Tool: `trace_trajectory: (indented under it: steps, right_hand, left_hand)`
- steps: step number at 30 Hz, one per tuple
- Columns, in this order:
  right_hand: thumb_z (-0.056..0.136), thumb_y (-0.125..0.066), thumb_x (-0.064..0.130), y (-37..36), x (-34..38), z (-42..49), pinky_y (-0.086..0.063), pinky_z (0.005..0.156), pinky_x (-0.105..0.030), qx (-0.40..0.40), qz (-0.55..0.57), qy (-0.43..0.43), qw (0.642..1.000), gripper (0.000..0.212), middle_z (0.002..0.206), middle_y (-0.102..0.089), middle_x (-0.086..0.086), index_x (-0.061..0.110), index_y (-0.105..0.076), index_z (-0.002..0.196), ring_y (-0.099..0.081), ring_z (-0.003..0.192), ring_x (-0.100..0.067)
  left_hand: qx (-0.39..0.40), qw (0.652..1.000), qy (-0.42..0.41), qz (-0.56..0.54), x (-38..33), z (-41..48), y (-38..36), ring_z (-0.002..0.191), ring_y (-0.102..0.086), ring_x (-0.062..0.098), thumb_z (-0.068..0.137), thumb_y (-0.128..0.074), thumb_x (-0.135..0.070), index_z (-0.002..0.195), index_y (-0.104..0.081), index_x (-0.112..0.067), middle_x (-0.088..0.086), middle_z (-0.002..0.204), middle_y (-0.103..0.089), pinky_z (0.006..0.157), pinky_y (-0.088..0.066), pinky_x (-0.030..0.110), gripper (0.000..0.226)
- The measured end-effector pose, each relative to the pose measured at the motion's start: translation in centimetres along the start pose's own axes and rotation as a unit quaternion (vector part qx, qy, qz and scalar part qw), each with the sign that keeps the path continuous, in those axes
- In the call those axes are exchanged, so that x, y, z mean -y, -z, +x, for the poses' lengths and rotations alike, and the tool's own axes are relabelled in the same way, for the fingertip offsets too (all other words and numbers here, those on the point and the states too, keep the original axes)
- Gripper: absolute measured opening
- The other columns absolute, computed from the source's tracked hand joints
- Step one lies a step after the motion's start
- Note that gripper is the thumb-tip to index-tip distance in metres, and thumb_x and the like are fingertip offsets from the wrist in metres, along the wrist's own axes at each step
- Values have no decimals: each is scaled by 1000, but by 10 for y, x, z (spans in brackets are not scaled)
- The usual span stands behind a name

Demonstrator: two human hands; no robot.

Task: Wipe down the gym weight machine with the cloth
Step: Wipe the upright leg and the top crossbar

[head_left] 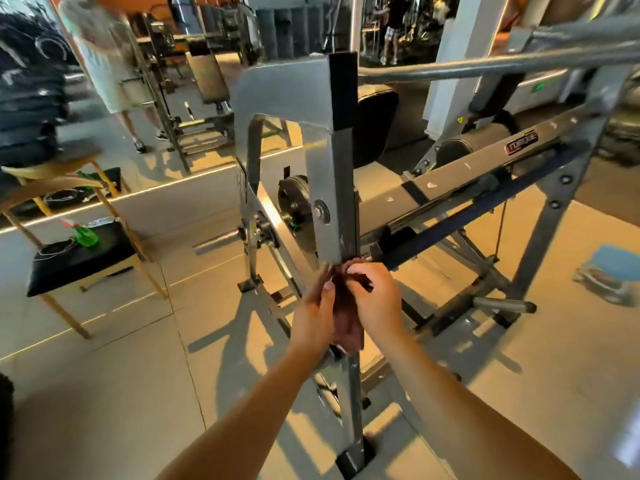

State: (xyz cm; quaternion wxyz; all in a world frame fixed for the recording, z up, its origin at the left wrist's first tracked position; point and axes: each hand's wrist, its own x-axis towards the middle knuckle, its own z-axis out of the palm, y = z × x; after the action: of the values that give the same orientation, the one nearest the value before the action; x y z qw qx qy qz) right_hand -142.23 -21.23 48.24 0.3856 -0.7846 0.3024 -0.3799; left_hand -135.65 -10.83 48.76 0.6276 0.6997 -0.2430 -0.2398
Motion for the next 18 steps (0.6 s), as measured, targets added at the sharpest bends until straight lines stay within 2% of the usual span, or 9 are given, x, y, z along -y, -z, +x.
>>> trace_trajectory:
  steps: [2,5,7,9,11,12,15,18]
  right_hand:
    - [97,-67,16,4,22,10,-46,91,-9,-31,7,20,999,15,112,-60,11,26,-69,107,-55,104,7]
    - [99,-64,21,0,52,33,-39,90,1,-66,17,36,997,15,118,-56,14,23,-66,114,-52,108,5]
    - [100,-63,21,-10,51,30,-39,89,1,-84,23,16,996,15,117,-55,15,25,-65,114,-52,108,4]
    - [100,-62,20,-15,37,18,-43,93,-8,-86,24,-28,996,16,118,-59,12,25,-64,115,-54,109,-1]
    - [100,-62,18,-14,24,10,-49,96,-23,-72,23,-75,994,16,118,-63,7,25,-65,113,-58,110,-8]
    - [99,-62,17,-11,22,9,-49,95,-26,-66,24,-91,993,15,116,-64,5,24,-66,112,-59,109,-10]
    - [99,-63,17,-7,39,20,-50,92,-20,-88,30,-62,994,14,113,-64,5,23,-66,111,-58,104,-4]
    - [100,-62,21,-16,63,33,-45,89,-5,-124,29,2,992,13,114,-60,8,20,-65,113,-54,103,7]
  left_hand:
    - [18,1000,-12,-10,-3,4,4,99,-54,-18,109,-41,-33,146,-50,-36,-14,130,-60,70,-41,-4,39]
    - [9,999,-35,-30,-5,14,9,106,-55,-18,109,-40,-36,146,-50,-34,-15,129,-63,77,-43,-1,39]
    - [13,999,-43,-23,-5,18,10,112,-56,-9,108,-39,-37,146,-50,-35,-18,124,-63,80,-44,1,39]
    - [36,999,-37,-12,-1,21,10,115,-56,-2,108,-39,-41,146,-48,-42,-15,128,-62,79,-45,3,40]
    - [44,999,-26,-13,0,20,11,113,-54,-5,107,-40,-39,145,-48,-46,-15,132,-58,76,-43,0,39]
    - [44,999,-24,-10,-2,19,13,109,-53,-9,108,-41,-38,145,-48,-45,-15,130,-57,73,-42,-2,39]
    - [49,998,-29,-10,-10,18,18,96,-52,-16,108,-40,-35,147,-49,-37,-16,121,-59,68,-42,-3,40]
    - [70,997,-40,-3,-10,20,23,100,-53,-15,109,-38,-33,150,-45,-30,-13,125,-60,73,-41,-4,41]
